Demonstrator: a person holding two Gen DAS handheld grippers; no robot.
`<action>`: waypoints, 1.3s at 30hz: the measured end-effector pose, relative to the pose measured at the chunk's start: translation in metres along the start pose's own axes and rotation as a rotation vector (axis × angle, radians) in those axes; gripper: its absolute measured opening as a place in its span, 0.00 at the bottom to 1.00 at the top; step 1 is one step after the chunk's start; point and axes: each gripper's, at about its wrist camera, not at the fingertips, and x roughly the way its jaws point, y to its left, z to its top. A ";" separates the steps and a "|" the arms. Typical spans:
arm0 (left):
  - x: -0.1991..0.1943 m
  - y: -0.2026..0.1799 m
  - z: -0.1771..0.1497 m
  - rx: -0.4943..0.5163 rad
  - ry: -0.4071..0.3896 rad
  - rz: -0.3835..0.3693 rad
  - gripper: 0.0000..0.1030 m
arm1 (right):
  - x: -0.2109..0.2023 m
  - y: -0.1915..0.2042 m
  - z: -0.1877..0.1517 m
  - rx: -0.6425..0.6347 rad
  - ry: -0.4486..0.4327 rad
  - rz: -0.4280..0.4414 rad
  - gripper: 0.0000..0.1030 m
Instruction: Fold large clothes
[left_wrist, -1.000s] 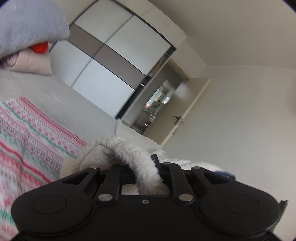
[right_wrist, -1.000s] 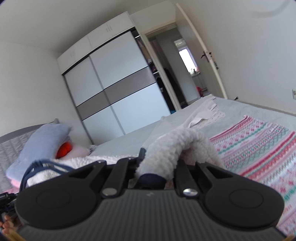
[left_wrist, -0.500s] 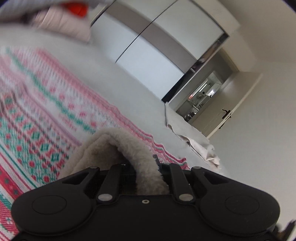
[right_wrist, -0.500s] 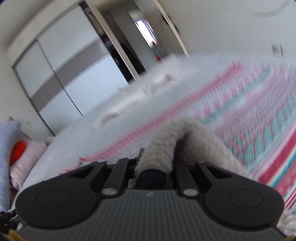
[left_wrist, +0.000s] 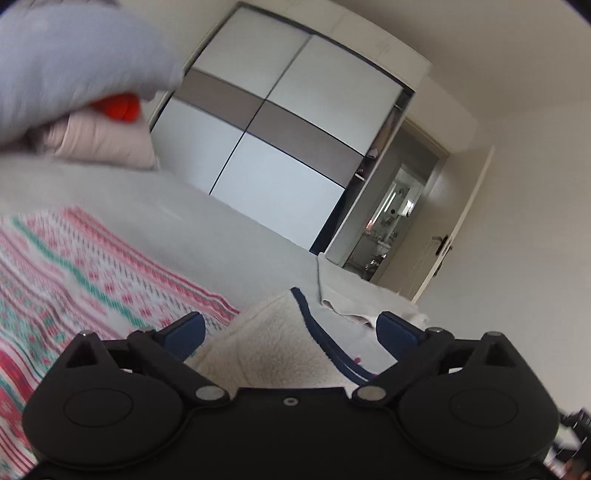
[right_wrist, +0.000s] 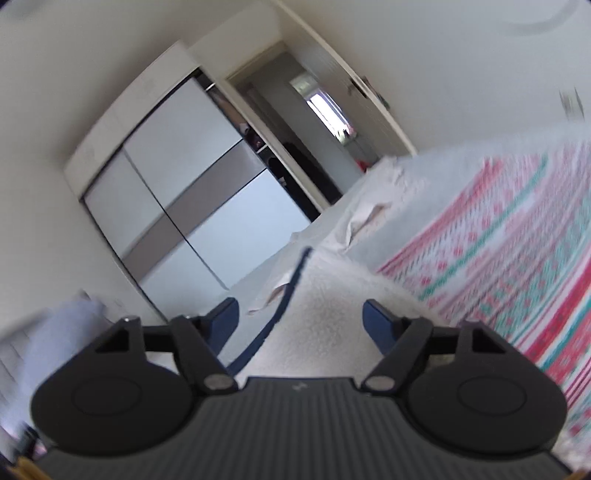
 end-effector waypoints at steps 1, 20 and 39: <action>0.002 -0.003 -0.001 0.042 -0.002 -0.003 0.97 | 0.000 0.016 -0.003 -0.119 -0.003 -0.041 0.63; 0.126 0.007 -0.034 0.293 0.457 0.350 0.99 | 0.124 0.086 -0.048 -0.691 0.492 -0.355 0.55; 0.040 -0.028 -0.010 0.436 0.179 0.252 0.97 | 0.001 0.025 0.018 -0.399 0.244 -0.180 0.45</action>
